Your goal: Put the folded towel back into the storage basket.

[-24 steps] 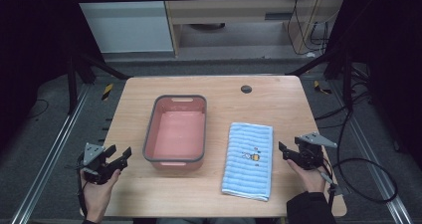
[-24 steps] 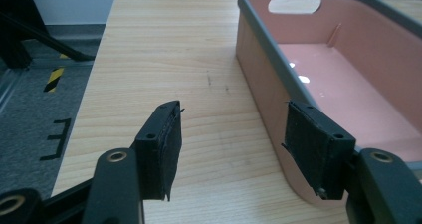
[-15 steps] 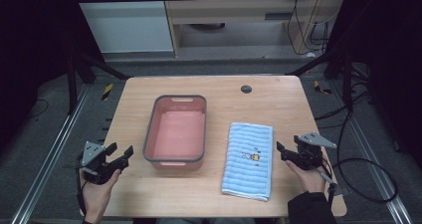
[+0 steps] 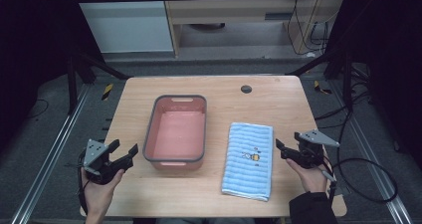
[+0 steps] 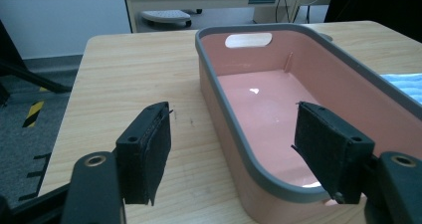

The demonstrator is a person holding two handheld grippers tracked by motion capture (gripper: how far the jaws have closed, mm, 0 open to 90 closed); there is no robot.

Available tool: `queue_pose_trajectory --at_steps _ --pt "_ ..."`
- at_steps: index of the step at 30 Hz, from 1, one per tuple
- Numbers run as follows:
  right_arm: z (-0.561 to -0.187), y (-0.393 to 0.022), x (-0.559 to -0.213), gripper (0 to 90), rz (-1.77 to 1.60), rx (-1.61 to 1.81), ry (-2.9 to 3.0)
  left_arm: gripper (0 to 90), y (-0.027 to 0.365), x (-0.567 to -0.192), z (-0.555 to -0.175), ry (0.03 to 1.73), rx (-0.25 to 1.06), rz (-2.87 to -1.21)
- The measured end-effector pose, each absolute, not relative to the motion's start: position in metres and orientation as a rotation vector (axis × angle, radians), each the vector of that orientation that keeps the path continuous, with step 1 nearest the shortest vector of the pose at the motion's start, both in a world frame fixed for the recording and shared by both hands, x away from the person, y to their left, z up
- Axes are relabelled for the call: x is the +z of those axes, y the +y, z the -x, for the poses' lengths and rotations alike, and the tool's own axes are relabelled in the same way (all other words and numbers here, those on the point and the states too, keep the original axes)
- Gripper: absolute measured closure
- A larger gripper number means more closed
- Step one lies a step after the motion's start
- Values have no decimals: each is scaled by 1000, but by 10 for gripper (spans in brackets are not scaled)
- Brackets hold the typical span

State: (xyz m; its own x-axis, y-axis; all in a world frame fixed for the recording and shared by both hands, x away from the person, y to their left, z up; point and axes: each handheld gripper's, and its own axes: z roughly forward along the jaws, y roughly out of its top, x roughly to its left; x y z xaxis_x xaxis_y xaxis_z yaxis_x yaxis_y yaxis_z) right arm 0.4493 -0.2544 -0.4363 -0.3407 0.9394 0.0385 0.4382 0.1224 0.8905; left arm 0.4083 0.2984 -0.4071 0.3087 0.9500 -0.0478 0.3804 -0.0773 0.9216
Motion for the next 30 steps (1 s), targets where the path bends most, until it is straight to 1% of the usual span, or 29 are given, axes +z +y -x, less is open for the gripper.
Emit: queue_pose_trajectory --at_steps 9,21,25,30 --pt "-452 -251 -429 264 -1323 1210 1852 270 284 -399 -411 1200 756 -1645" --pt "-463 -242 -405 277 -1275 1255 1845 291 255 -388 -418 1131 742 -1661" --pt "-469 -240 -394 302 -1264 1276 1832 295 244 -382 -421 1104 736 -1659" --pt "-474 -238 -389 337 -1257 1277 1833 306 233 -381 -425 1091 722 -1663"
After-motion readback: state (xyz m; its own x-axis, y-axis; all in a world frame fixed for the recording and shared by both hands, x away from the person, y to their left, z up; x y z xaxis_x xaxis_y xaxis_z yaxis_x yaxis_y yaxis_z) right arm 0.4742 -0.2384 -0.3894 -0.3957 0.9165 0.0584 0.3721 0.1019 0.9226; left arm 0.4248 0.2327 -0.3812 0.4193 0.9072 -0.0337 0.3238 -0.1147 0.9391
